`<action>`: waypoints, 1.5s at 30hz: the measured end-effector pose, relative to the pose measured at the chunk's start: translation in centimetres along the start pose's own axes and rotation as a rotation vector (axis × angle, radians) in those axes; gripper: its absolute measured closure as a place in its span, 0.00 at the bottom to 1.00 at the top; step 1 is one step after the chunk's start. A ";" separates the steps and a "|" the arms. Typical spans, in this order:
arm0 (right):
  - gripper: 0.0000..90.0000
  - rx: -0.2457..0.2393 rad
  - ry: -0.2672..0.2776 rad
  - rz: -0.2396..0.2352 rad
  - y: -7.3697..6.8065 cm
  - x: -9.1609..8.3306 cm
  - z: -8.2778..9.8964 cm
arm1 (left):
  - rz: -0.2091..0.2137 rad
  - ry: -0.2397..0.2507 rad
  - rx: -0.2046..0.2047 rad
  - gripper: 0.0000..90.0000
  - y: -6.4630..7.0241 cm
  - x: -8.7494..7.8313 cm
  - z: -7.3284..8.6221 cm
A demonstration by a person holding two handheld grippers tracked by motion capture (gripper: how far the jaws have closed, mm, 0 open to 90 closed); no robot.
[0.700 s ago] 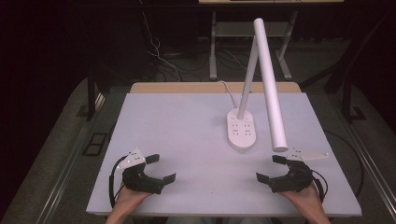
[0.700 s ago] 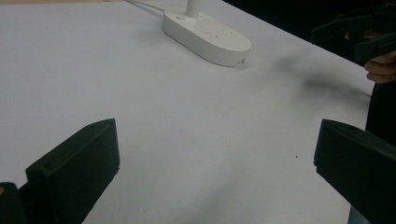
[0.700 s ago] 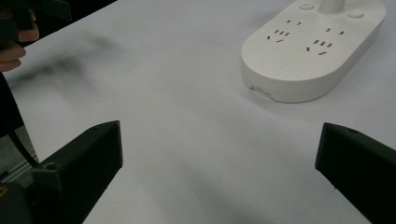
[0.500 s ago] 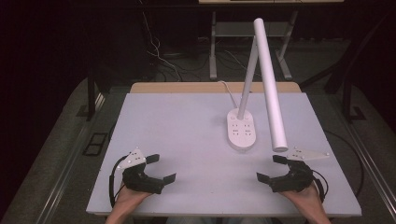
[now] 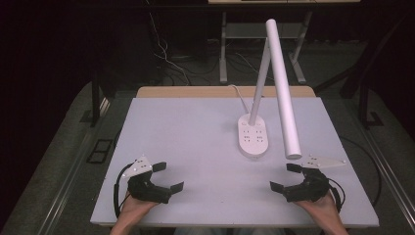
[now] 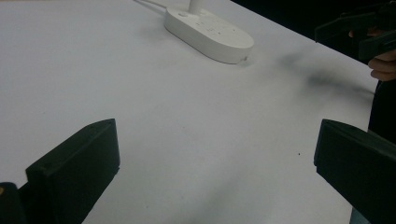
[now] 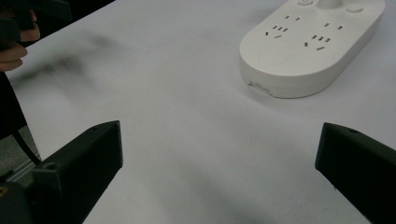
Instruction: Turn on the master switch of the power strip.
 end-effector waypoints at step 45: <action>0.00 -0.011 -0.025 -0.006 0.1 -0.1 0.2 | 0.036 -0.086 0.037 0.00 0.3 1.6 -2.8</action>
Point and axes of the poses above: each handheld gripper's, and its own axes: x roughly forward along the jaws, z roughly out of its underside, y roughly to its right, the point moved 4 cm from there along x, roughly forward along the jaws, and after that the axes turned 11 degrees about -z, right-handed, at the moved point
